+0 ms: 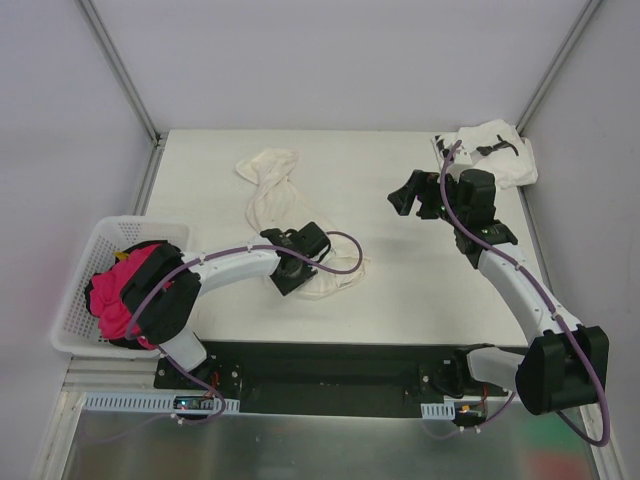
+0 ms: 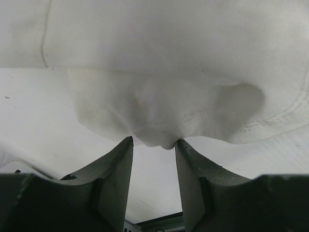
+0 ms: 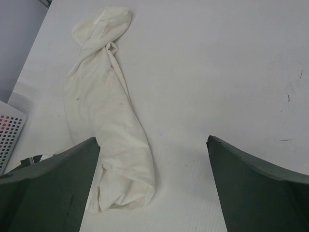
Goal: Fold and stack the t-shirts
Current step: Flatten out the tshirt
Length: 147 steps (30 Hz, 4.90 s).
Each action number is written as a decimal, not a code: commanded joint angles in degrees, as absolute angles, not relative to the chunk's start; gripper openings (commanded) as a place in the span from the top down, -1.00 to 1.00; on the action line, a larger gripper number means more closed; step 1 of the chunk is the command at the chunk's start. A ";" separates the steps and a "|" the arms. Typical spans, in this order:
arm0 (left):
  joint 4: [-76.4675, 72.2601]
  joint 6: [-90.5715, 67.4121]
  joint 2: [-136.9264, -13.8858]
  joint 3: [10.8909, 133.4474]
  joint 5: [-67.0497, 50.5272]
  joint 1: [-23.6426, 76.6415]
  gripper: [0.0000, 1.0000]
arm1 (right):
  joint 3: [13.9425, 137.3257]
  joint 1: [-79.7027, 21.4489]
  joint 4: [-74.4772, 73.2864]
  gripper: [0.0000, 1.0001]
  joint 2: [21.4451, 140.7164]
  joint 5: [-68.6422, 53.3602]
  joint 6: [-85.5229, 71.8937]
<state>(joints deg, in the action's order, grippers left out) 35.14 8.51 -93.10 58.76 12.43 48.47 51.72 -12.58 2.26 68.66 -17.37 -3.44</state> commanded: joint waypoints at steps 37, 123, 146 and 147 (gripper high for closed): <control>34.01 10.11 -96.33 59.94 16.87 49.39 0.36 | 51.50 -12.22 5.45 -0.91 69.61 -18.90 -4.13; 10.11 47.90 -107.75 136.67 62.22 44.91 1.00 | 60.90 -26.18 2.64 -0.82 84.98 -32.25 -6.32; 8.00 48.60 -105.30 133.77 59.50 44.82 1.00 | 62.57 -42.37 6.42 -0.75 95.71 -29.18 -10.02; 8.00 48.43 -105.03 133.51 59.41 44.82 1.00 | 63.01 -42.36 6.33 -0.75 96.15 -28.92 -9.50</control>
<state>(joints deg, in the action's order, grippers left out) 11.64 47.64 -108.51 133.69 60.07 45.28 59.57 -42.15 3.77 94.76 -30.13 -9.72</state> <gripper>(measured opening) 0.010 0.880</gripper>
